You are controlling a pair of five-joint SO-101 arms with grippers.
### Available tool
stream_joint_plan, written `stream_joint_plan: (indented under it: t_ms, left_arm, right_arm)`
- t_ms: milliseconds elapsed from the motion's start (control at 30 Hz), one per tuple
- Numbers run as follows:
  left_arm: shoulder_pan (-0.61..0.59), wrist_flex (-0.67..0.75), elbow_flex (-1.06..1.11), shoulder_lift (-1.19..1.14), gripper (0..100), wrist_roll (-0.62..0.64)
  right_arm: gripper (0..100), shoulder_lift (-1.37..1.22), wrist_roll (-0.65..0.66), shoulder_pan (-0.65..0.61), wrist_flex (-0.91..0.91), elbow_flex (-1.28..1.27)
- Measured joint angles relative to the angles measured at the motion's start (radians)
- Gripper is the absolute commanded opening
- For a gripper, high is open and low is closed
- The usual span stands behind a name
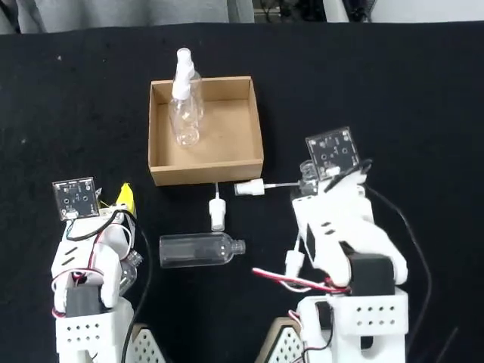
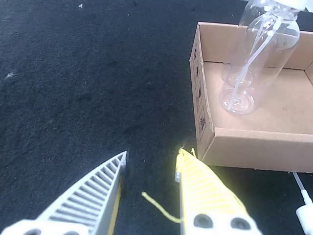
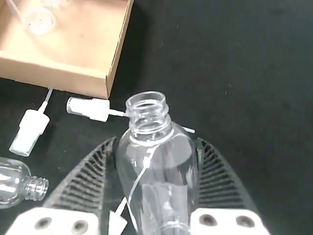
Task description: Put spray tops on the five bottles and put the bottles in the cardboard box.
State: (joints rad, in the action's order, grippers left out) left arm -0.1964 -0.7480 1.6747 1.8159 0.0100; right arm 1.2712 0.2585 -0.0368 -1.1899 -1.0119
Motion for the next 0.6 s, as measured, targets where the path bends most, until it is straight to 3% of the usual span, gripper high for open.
stream_joint_plan:
  t_ms: [600]
  left_arm:
    - [0.000,0.000,0.000,0.000,16,0.000]
  right_arm:
    - [9.4,0.261,-0.048,0.000,0.032,-0.146]
